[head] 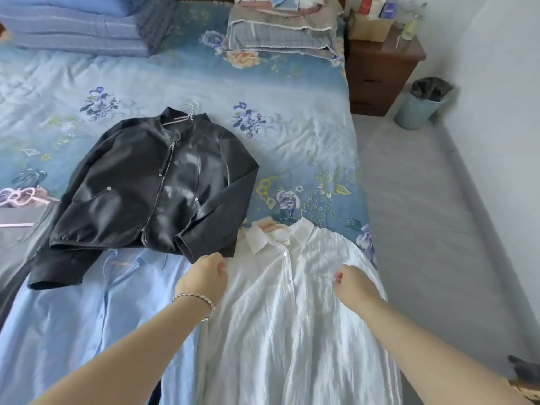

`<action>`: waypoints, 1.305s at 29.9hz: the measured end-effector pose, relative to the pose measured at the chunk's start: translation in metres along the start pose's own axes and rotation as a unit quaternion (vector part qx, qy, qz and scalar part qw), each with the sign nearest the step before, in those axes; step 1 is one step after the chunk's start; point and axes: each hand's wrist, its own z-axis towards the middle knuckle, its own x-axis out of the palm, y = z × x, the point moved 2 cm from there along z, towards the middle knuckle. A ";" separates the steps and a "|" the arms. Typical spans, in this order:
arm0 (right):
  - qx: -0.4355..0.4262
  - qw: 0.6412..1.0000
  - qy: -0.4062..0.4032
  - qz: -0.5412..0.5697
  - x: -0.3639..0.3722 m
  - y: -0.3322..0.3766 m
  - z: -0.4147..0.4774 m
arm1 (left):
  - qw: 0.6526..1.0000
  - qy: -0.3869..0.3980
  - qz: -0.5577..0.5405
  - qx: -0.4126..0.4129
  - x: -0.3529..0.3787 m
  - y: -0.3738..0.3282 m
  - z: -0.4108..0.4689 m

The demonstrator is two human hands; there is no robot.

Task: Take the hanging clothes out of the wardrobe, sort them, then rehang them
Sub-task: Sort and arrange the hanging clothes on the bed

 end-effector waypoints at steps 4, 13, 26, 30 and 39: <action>-0.029 0.999 0.043 -0.011 0.034 0.005 0.086 | 0.999 0.005 -0.011 -0.050 0.051 0.008 0.026; -0.086 0.994 0.010 -0.067 0.069 0.068 0.250 | 0.996 -0.004 -0.022 -0.092 0.110 0.044 0.068; -0.102 0.990 -0.075 0.064 0.048 0.041 0.171 | 0.988 0.003 -0.076 -0.137 0.077 0.070 0.029; -0.131 0.972 -0.169 0.097 0.003 0.034 0.088 | 0.990 -0.008 -0.095 -0.105 0.052 0.050 -0.003; -0.305 0.873 -0.380 0.023 -0.061 0.056 -0.135 | 0.988 0.031 -0.154 0.015 -0.024 -0.018 -0.110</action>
